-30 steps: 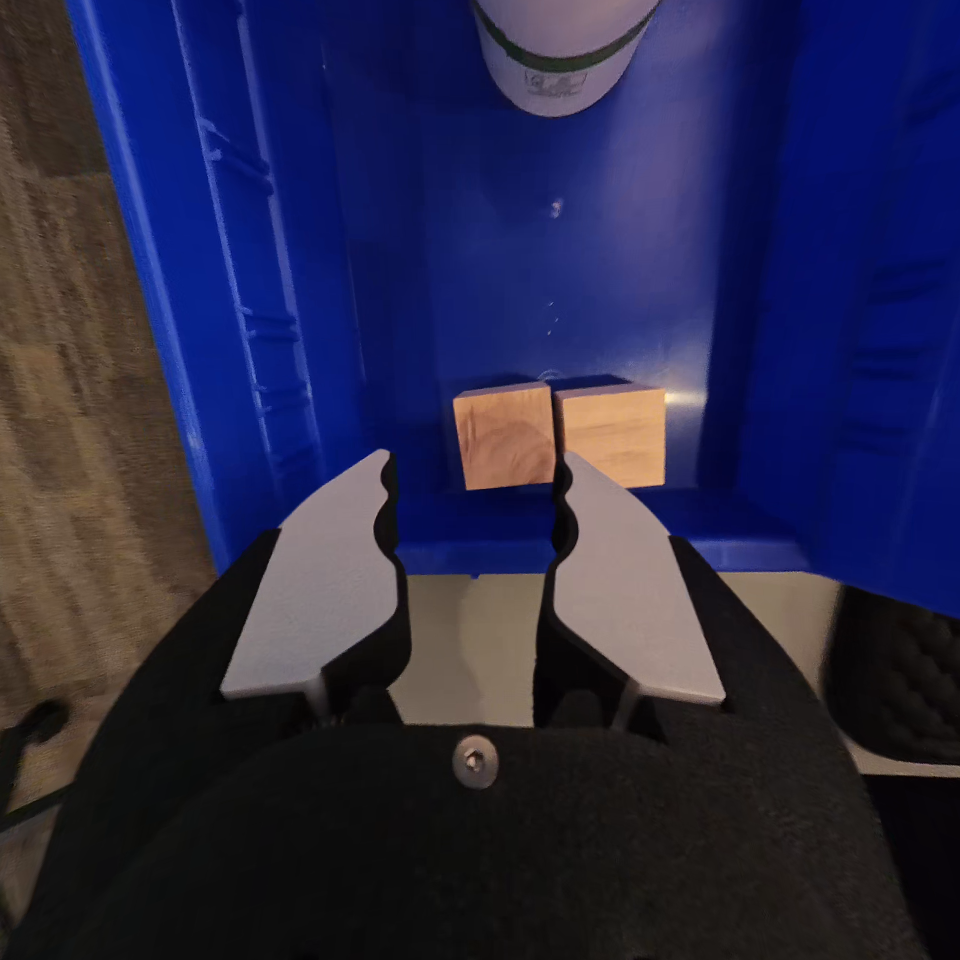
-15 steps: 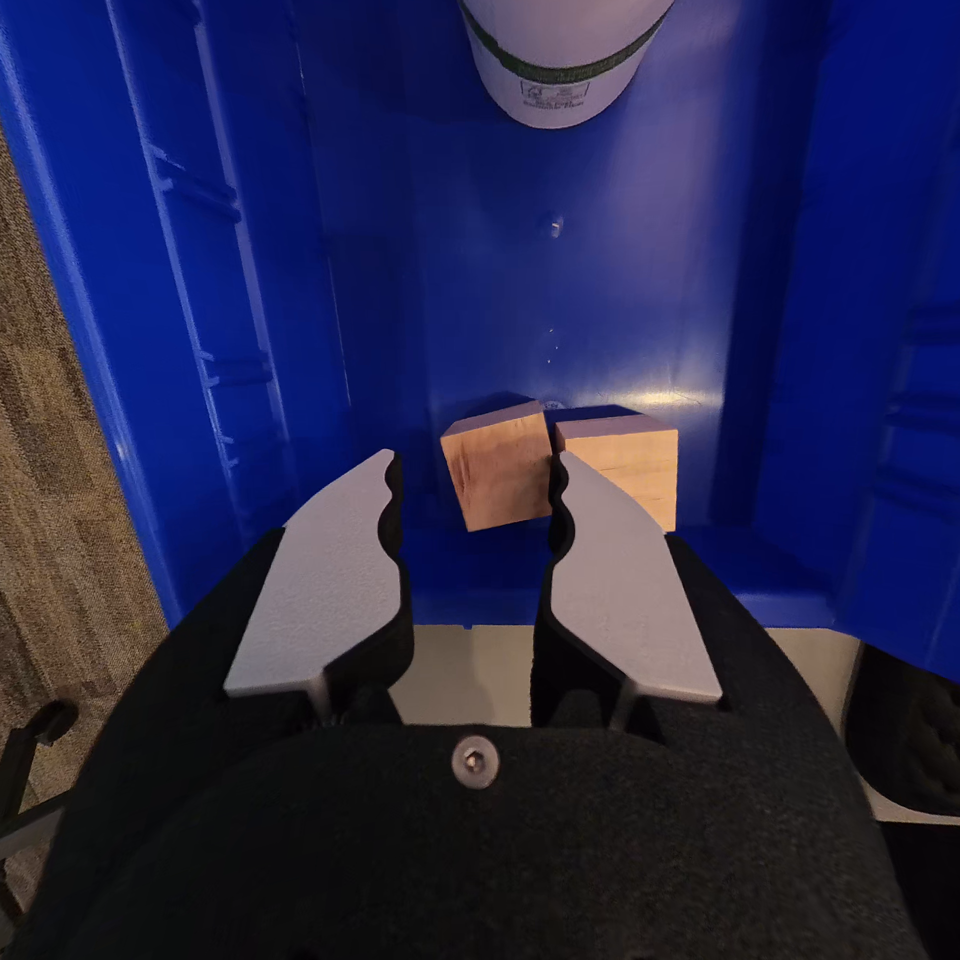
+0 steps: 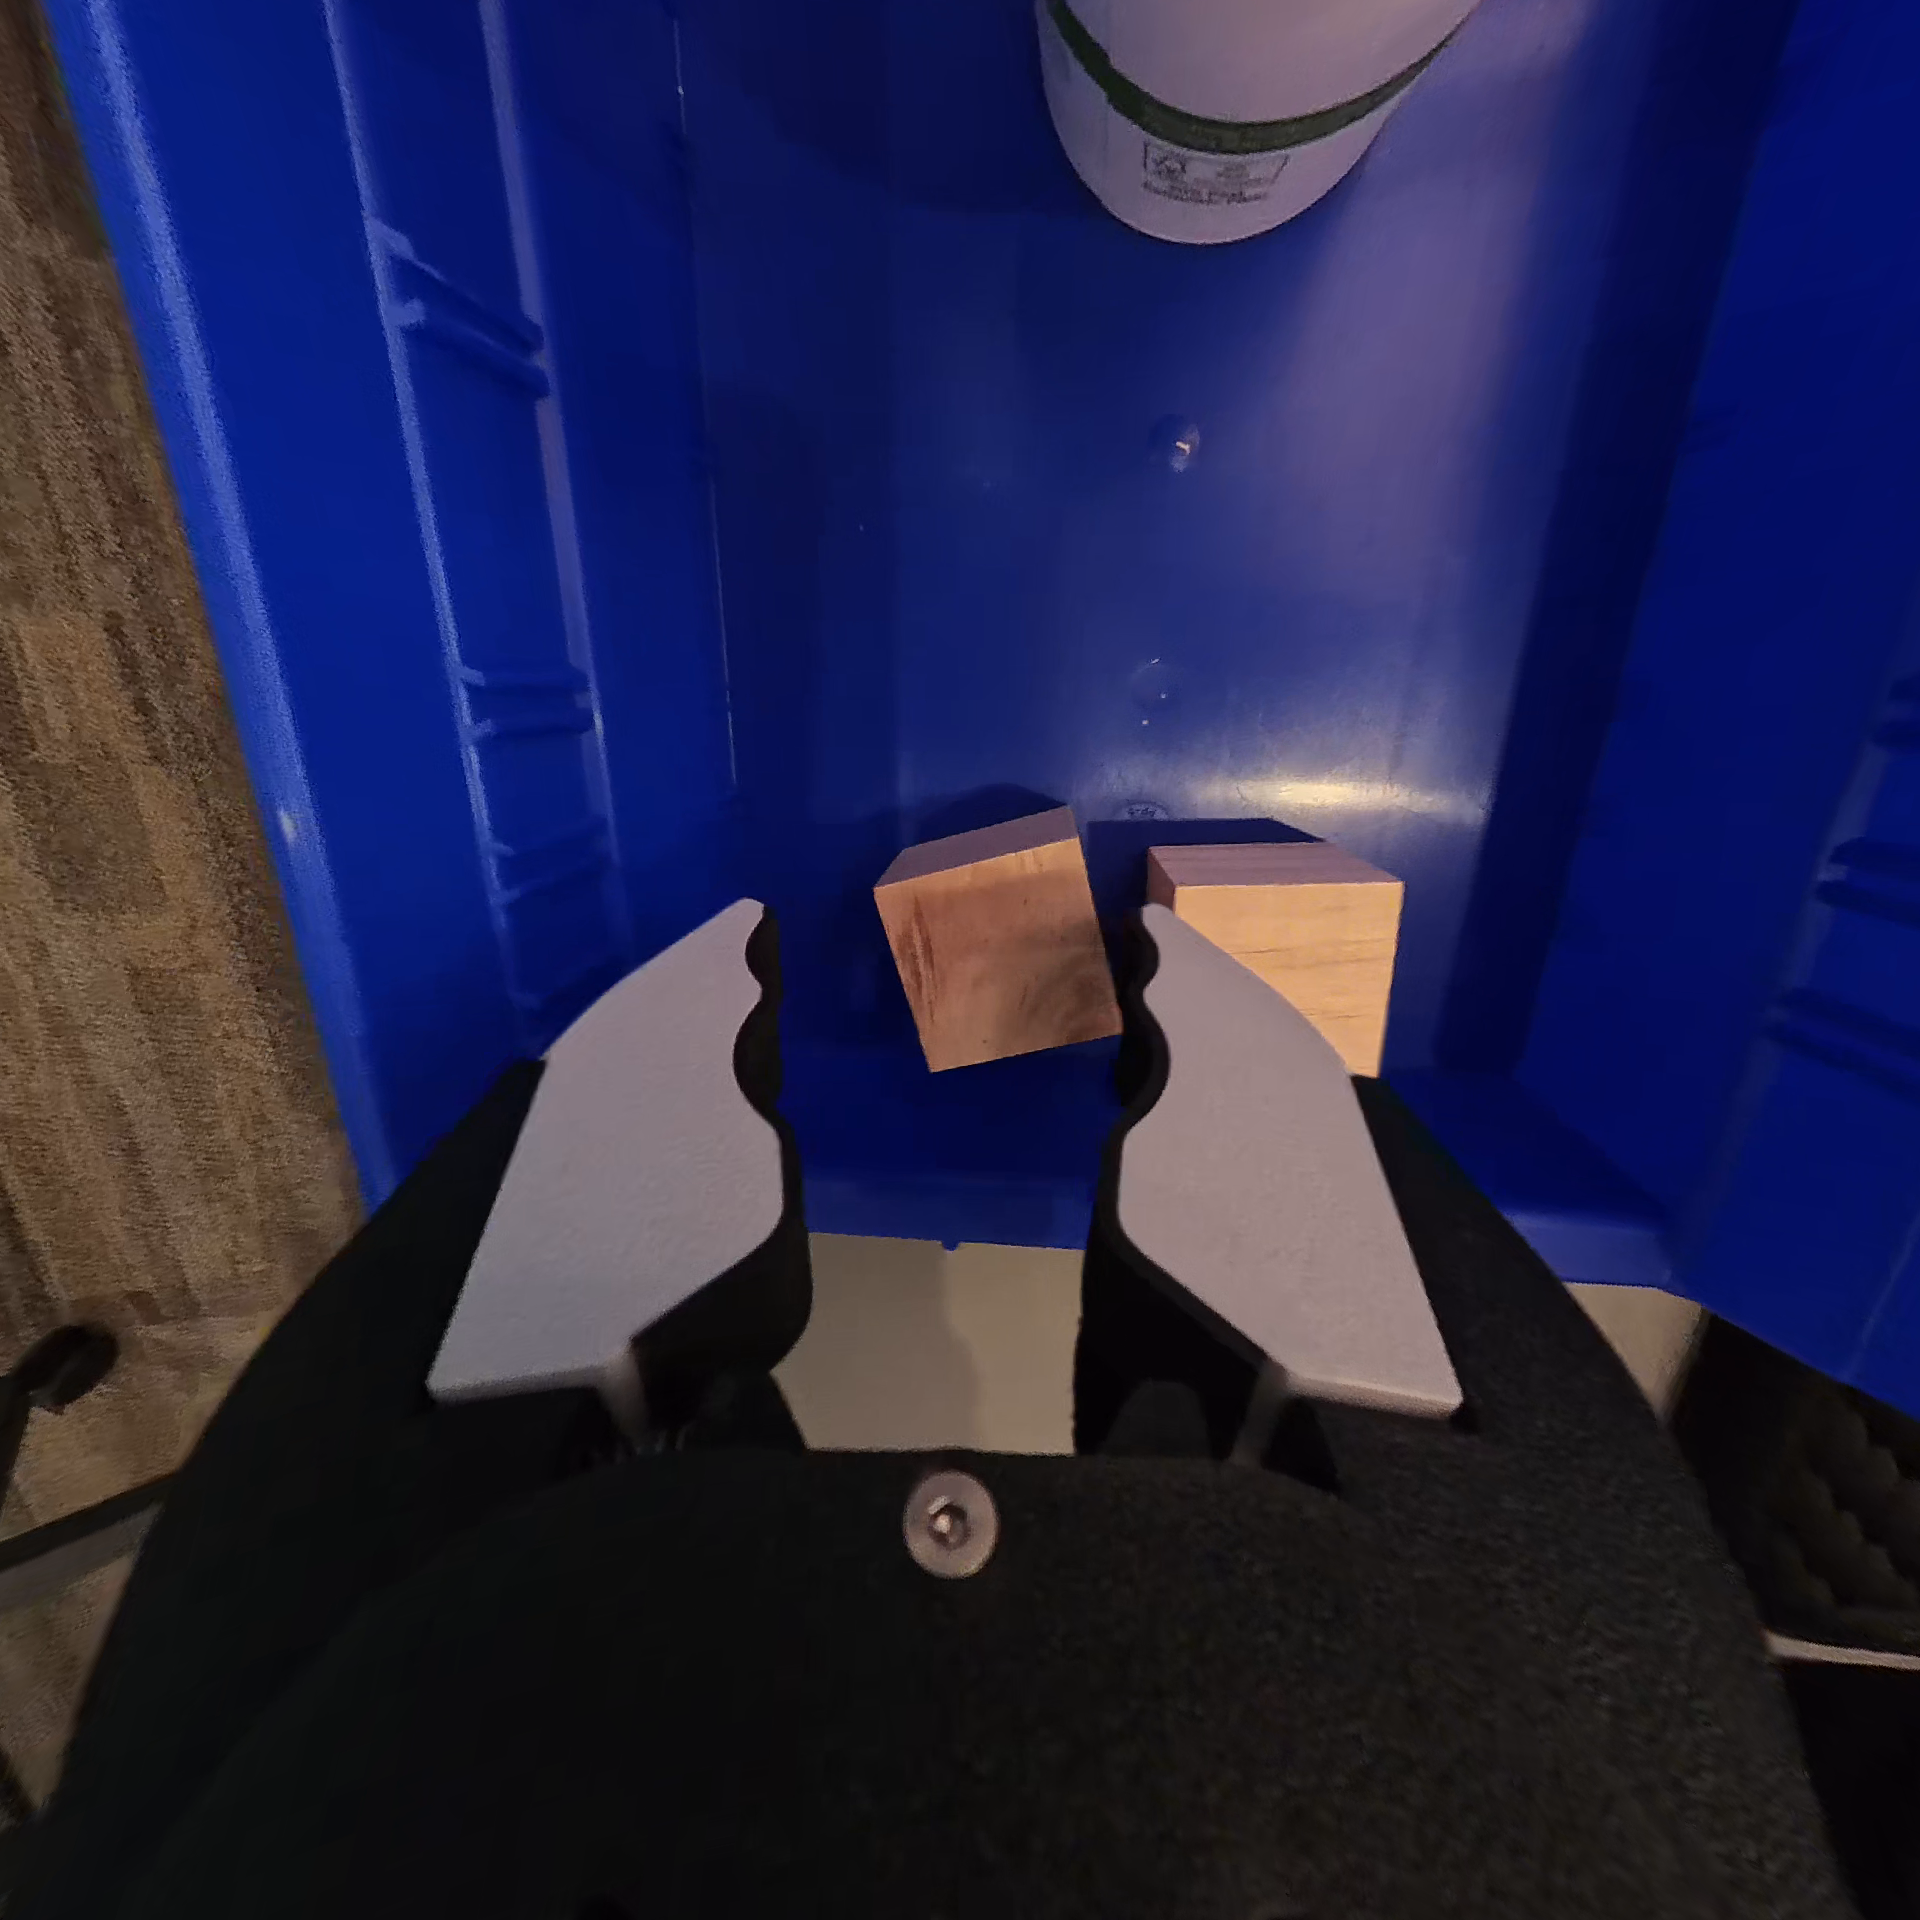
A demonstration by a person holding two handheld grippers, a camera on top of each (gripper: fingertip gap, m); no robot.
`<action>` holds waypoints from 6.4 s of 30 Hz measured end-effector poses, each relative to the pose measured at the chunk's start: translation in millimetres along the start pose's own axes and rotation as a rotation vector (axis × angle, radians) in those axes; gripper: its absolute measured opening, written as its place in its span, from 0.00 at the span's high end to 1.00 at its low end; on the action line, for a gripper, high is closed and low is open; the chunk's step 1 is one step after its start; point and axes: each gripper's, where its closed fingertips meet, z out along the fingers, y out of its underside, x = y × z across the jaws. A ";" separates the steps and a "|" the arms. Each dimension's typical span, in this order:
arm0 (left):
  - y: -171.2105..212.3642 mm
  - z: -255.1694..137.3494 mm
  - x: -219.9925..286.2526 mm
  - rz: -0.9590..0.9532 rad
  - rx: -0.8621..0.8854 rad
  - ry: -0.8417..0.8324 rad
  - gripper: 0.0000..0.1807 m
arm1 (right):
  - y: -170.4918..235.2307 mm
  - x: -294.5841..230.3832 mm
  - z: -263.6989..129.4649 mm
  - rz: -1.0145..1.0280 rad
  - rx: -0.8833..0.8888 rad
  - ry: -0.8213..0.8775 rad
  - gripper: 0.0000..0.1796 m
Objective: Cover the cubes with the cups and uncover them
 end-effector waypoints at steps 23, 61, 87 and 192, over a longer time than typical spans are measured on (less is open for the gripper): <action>11.2 22.3 0.3 -0.083 -0.074 0.008 0.74 | 2.4 5.8 -8.8 0.009 0.014 0.023 0.64; -98.7 -4.1 429.7 1.530 0.086 0.267 0.75 | 6.7 16.2 -26.1 0.041 0.059 0.062 0.65; -98.5 21.1 425.2 1.619 0.041 0.241 0.75 | 10.6 17.0 -22.4 0.055 0.053 0.050 0.64; -92.5 7.0 315.8 1.433 0.033 0.224 0.76 | 33.4 21.8 -16.4 0.127 0.038 0.032 0.64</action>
